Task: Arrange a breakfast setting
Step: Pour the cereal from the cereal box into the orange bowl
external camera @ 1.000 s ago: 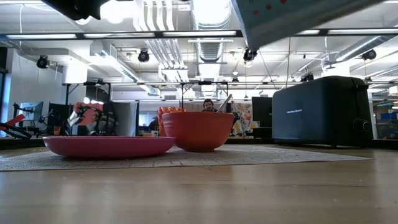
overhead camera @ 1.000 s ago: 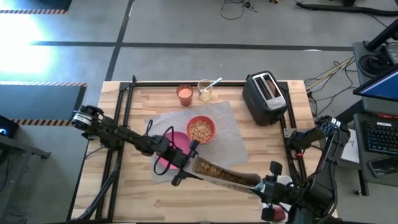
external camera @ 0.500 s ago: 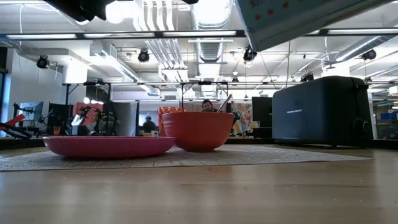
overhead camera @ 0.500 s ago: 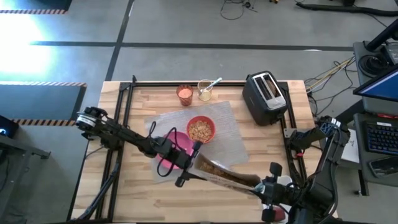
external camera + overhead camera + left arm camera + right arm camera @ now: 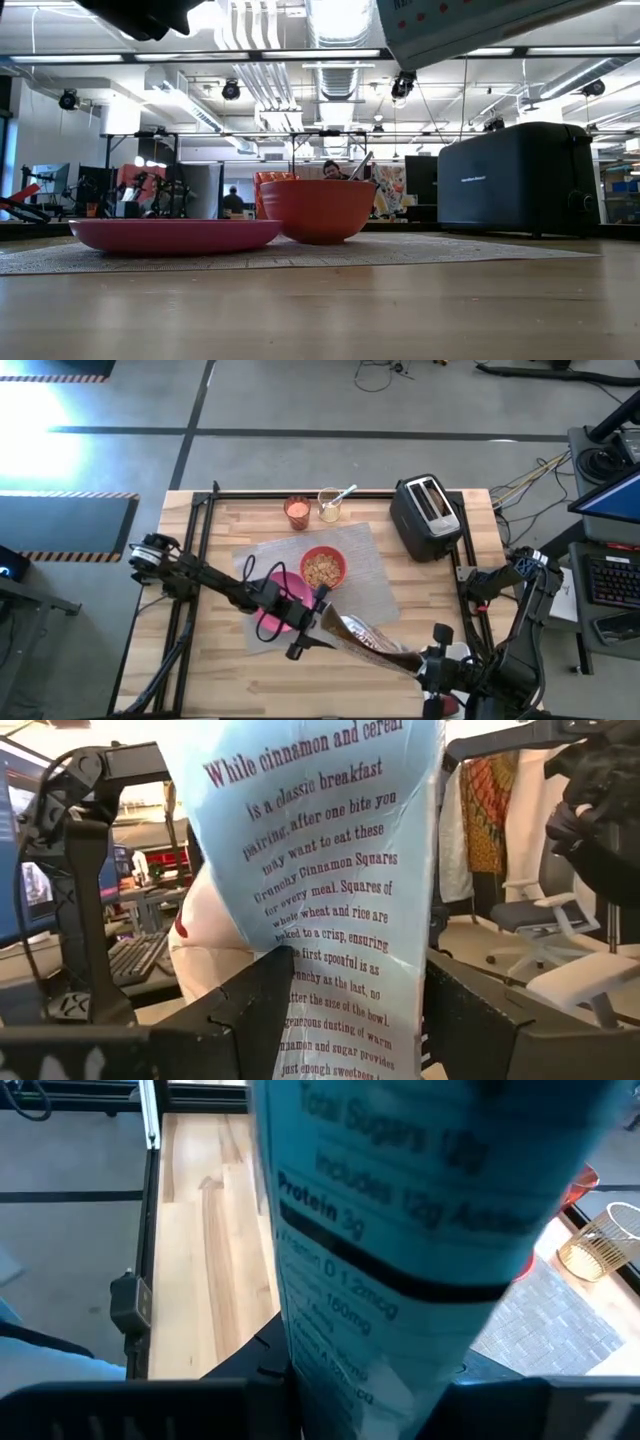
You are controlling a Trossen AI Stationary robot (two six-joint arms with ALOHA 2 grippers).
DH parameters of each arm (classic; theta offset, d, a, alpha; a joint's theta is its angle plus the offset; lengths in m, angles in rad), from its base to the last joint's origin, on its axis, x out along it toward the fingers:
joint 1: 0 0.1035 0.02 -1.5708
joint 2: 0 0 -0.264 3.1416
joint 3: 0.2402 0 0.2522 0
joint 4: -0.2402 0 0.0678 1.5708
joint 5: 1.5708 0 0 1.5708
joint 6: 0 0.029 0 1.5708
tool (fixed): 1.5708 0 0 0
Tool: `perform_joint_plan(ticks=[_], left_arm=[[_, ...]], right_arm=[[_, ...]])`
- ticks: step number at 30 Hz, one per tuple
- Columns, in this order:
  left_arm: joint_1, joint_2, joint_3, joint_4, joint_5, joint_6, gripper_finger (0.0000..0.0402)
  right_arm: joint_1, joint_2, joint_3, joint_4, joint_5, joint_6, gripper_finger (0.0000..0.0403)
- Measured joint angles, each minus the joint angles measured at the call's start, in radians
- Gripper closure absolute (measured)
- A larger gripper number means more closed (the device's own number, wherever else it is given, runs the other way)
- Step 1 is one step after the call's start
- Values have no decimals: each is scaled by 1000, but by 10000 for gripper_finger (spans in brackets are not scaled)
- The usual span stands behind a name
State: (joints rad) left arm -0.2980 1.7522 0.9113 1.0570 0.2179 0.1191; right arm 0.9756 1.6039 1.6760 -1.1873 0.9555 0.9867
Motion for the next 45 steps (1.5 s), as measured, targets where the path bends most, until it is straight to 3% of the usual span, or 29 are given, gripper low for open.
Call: perform_joint_plan(ticks=[7,19,29,33,45], left_arm=[[2,1,5,-2,4,0,235],[9,1,5,-32,10,1,393],[21,-2,5,-36,3,-8,397],[50,-16,5,-47,3,-64,398],[113,-24,5,-57,11,-169,399]], right_arm=[[0,0,0,3,-2,3,312],[0,1,-1,35,-45,9,312],[-1,1,-1,80,-52,68,281],[-3,-4,-1,80,-13,68,259],[-6,-24,93,16,-45,61,189]])
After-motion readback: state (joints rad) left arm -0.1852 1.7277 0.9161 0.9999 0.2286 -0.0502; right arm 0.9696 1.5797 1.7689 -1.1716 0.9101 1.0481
